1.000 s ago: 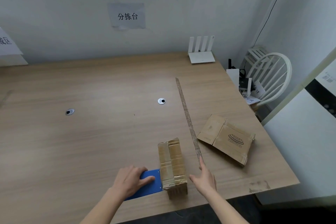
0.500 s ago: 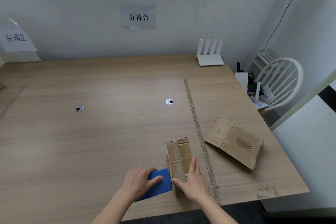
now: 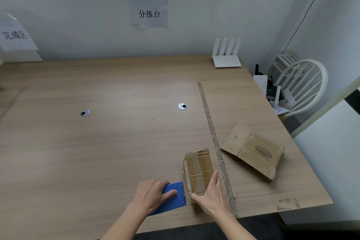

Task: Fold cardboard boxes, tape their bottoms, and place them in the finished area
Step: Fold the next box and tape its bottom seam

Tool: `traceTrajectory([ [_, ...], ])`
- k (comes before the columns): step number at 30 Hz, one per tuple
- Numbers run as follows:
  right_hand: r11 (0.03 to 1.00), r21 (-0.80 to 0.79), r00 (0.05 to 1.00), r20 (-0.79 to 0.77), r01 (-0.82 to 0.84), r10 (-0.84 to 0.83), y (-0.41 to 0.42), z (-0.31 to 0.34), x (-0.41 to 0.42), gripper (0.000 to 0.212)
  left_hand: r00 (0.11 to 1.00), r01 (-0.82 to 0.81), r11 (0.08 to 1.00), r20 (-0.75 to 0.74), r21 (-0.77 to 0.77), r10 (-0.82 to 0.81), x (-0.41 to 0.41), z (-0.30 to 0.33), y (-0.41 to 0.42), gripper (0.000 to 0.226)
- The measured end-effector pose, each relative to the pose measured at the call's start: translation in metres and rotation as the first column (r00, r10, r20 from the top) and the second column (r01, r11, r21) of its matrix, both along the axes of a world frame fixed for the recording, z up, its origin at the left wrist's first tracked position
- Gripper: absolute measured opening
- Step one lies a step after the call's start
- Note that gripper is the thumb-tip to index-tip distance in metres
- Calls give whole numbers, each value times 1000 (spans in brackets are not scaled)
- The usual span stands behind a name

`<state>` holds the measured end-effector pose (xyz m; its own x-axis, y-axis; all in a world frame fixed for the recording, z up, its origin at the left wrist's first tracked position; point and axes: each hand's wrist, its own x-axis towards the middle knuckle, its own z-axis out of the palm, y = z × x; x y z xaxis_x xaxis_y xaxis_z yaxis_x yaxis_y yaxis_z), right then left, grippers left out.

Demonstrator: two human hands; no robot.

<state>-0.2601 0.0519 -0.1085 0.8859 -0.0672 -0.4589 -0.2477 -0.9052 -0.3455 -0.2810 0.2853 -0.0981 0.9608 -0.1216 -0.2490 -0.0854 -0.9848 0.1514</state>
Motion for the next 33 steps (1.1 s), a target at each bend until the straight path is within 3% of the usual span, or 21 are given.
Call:
traceTrajectory([
  [5, 1000, 15, 1000, -2, 4, -4, -4, -7, 0, 147, 999, 31, 999, 40, -18, -30, 0, -4, 7, 87],
  [11, 1000, 19, 1000, 12, -13, 13, -5, -11, -3, 145, 1000, 25, 1000, 15, 7, -25, -4, -16, 2, 71],
  [25, 999, 1, 997, 50, 51, -51, 14, -14, -9, 149, 999, -8, 973, -30, 232, 15, 5, -41, -35, 50],
  [33, 999, -53, 995, 98, -8, 13, 14, -9, -2, 154, 992, -120, 983, 44, 141, 115, 1, -57, 2, 52],
])
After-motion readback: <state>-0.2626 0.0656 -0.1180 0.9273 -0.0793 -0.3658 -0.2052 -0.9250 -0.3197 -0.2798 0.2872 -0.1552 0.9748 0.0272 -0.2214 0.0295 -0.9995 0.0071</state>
